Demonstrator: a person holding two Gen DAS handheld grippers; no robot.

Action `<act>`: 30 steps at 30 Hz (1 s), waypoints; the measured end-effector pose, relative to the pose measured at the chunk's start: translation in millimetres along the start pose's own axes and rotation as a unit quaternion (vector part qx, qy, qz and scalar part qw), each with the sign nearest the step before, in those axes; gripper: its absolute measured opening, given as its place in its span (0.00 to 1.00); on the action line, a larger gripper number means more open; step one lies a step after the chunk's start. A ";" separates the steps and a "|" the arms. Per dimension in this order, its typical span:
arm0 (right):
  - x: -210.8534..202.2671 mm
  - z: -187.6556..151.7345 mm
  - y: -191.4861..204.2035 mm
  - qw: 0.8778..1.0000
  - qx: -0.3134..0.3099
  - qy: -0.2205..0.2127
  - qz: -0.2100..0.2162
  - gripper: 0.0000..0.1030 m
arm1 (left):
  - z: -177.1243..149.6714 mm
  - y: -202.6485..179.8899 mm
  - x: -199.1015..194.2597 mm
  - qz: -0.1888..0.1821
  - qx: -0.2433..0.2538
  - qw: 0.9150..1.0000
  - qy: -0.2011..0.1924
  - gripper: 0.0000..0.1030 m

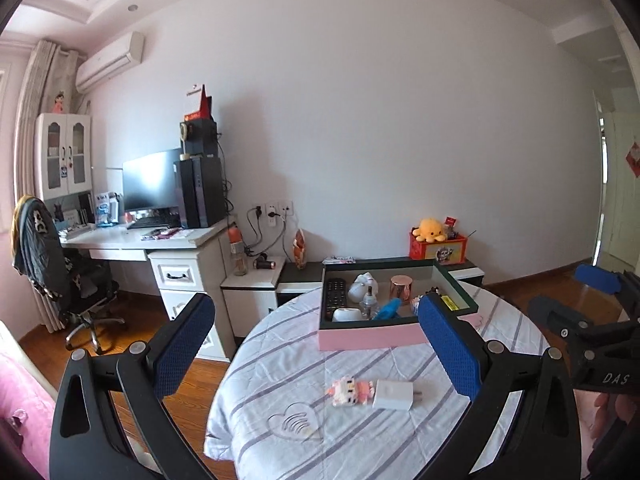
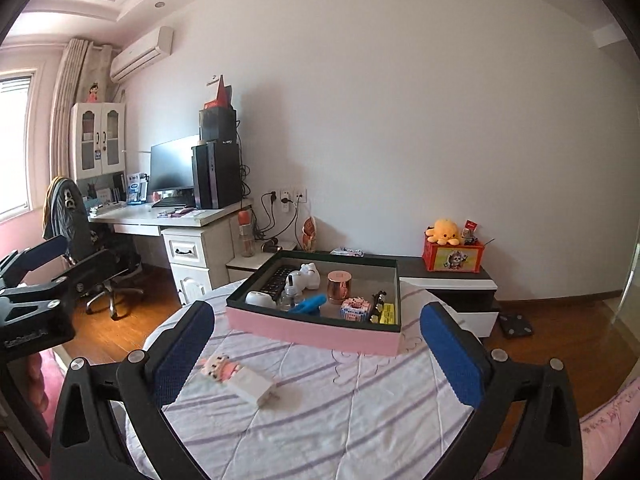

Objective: Organize rigid objects

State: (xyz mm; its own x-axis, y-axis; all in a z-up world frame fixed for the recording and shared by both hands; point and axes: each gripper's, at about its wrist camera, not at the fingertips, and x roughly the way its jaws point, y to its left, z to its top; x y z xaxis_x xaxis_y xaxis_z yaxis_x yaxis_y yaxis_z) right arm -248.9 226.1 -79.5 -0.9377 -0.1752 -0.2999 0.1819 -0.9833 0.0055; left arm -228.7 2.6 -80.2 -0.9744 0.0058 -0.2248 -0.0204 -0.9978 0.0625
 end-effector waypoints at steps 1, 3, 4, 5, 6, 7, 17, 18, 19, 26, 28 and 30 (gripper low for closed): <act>-5.4 -0.7 2.5 1.000 0.000 -0.002 -0.002 1.00 | -0.8 1.6 -7.1 0.004 0.001 1.000 -0.004 1.00; -13.9 -0.9 5.5 1.000 -0.003 -0.007 -0.007 1.00 | -2.8 3.4 -17.6 0.001 0.005 1.000 -0.003 1.00; -19.2 -1.3 7.1 1.000 -0.003 -0.008 -0.009 1.00 | -3.4 4.1 -21.9 0.001 0.008 1.000 -0.003 1.00; -23.8 -1.6 8.4 1.000 -0.004 -0.007 -0.008 1.00 | -3.7 4.7 -26.9 0.003 0.013 1.000 -0.003 1.00; -25.6 -1.2 9.4 1.000 -0.004 -0.007 -0.007 1.00 | -3.8 5.7 -30.9 0.006 0.014 1.000 -0.007 1.00; -29.5 -1.1 11.0 1.000 -0.005 -0.009 -0.007 1.00 | -3.9 6.6 -35.4 0.007 0.013 1.000 -0.011 1.00; -41.8 -2.5 23.5 1.000 -0.021 -0.004 -0.011 1.00 | -7.6 8.3 -46.7 0.000 0.015 1.000 -0.009 1.00; -40.9 -2.9 23.7 1.000 -0.022 -0.002 -0.012 1.00 | -8.2 8.3 -45.9 0.000 0.015 1.000 -0.006 1.00; -39.6 -4.1 24.4 1.000 -0.023 0.000 -0.011 1.00 | -9.5 9.0 -43.5 0.000 0.014 1.000 -0.003 1.00; -10.4 -17.6 25.7 0.999 -0.024 0.036 -0.004 1.00 | -23.6 13.6 -14.0 0.005 0.020 0.999 0.035 1.00; 2.9 -24.1 24.7 0.998 -0.023 0.052 -0.003 1.00 | -31.8 16.5 -0.7 0.006 0.018 0.998 0.054 1.00; 19.4 -32.7 24.2 0.997 -0.023 0.073 -0.001 1.00 | -38.9 19.5 10.0 0.006 0.016 0.998 0.068 1.00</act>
State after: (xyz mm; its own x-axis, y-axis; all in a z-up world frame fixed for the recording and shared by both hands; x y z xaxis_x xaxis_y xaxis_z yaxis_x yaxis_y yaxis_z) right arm -252.9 200.6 -116.4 -0.8853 -0.1615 -0.4360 0.1975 -0.9795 -0.0382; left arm -230.2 -19.3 -119.0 -0.9353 -0.0169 -0.3533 -0.0181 -0.9952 0.0957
